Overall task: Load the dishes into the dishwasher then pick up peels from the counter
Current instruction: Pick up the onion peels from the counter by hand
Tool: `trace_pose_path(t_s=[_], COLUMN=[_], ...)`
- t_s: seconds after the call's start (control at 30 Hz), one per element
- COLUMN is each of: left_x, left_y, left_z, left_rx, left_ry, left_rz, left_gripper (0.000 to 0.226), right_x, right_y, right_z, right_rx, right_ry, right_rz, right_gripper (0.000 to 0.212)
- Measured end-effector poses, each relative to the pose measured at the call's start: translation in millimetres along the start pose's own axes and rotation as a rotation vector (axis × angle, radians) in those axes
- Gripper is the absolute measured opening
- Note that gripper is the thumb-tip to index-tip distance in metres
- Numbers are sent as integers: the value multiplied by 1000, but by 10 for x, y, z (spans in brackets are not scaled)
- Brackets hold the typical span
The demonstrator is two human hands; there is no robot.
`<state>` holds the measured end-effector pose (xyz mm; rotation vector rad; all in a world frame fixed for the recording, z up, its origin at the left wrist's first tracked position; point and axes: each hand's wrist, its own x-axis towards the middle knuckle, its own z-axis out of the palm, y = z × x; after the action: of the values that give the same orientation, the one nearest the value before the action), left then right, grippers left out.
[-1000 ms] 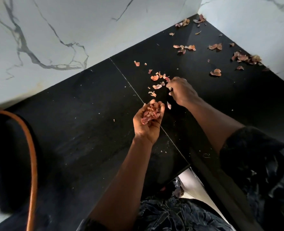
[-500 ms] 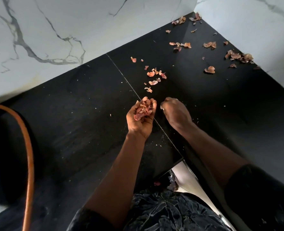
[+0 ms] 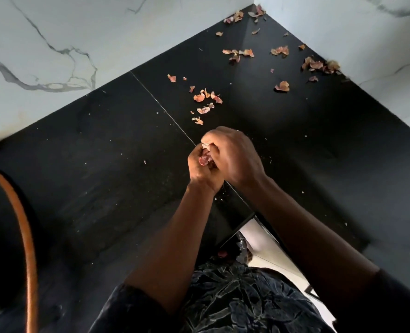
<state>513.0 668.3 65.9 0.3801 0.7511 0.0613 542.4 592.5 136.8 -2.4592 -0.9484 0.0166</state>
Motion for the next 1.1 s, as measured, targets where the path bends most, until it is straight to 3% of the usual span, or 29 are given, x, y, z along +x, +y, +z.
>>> trace_pose_path(t_s=[0.1,0.2,0.3,0.4,0.5,0.6,0.67,0.73,0.93,1.1], left_x=[-69,-113,-155,-171,-251,-393,-570,-717,-1214,-1657], left_y=[9,51,75,58,23,-106,-186,-285,-666,-1227], left_z=[26,60,92,100,132,129,152,111,-138,-570], left_rx=[40,1,-50,-41,-35,92,155,233,308,312], left_ry=[-4,-11,-26,-55,-110,-126,-108,-127,-187,-153], left_rz=[-12,-12,-9,-14,-2,35,105,211,328,305], left_gripper=[32,49,36,30,33,33,32,33,38,40], right_x=[-37,-108,-158,-222,-312,-468,-586,-727,-1367,-2184], right_y=[-30,-20,39,99,103,10,-85,-147,-243,-179], right_z=[28,-17,-83,-69,18,92,119,131,113,310], right_rx=[-59,50,260,362,897,1519,1819,1959,2129,2252], right_ry=[-5,80,199,313,397,469,478,476,362,359], right_rz=[36,62,158,389,726,862,874,831,780,797], right_gripper=[17,24,24,16,17,31,40,44,47,37])
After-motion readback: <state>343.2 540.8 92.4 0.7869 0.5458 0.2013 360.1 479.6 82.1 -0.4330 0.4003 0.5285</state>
